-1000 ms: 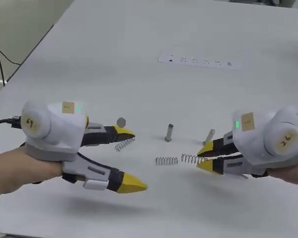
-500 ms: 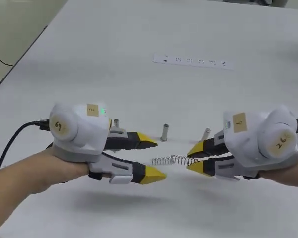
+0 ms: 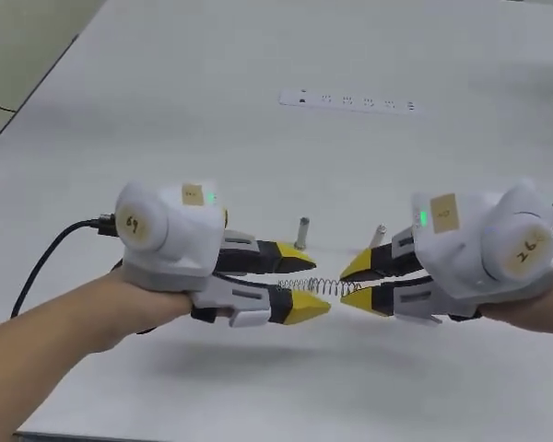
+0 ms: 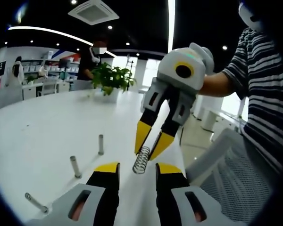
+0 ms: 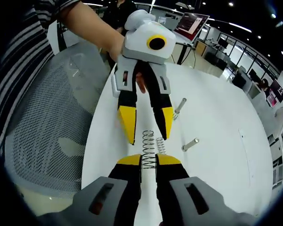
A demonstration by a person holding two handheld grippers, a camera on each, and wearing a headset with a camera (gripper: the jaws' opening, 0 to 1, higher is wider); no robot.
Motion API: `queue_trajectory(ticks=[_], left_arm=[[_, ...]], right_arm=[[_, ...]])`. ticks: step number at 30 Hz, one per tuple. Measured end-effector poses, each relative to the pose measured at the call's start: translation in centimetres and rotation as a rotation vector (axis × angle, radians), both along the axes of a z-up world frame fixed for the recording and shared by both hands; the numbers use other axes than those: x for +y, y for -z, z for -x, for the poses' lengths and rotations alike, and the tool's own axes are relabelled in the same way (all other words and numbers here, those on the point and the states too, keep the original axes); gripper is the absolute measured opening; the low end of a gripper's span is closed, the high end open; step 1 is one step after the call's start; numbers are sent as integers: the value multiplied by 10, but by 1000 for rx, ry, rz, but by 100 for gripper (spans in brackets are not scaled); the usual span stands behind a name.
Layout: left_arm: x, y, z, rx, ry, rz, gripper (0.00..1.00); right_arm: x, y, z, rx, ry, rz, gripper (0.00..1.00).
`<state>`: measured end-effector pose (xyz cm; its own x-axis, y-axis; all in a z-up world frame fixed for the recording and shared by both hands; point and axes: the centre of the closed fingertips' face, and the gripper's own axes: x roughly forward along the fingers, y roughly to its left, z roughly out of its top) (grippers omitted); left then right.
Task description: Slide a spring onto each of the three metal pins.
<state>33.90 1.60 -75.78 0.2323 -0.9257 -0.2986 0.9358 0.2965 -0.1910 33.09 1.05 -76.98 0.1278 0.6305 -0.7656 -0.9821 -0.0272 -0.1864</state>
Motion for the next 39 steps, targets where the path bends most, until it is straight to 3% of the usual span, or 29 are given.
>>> queue_trajectory(ticks=[3,13,31,39], left_arm=[[-2,0,3,20,9,11,13],[-9,-3,6,36,8,45,11],[-9,-4,9,25,17,54,4],[-9,-7,12,-2,44,52,3]], right_arm=[[0,0,1,-5,-7,3,8],[4,-7,4,-8,-12,-13,8],[3,-10,8,3,-16,-28,8],[4,-11,9,19,-10,-54,8]])
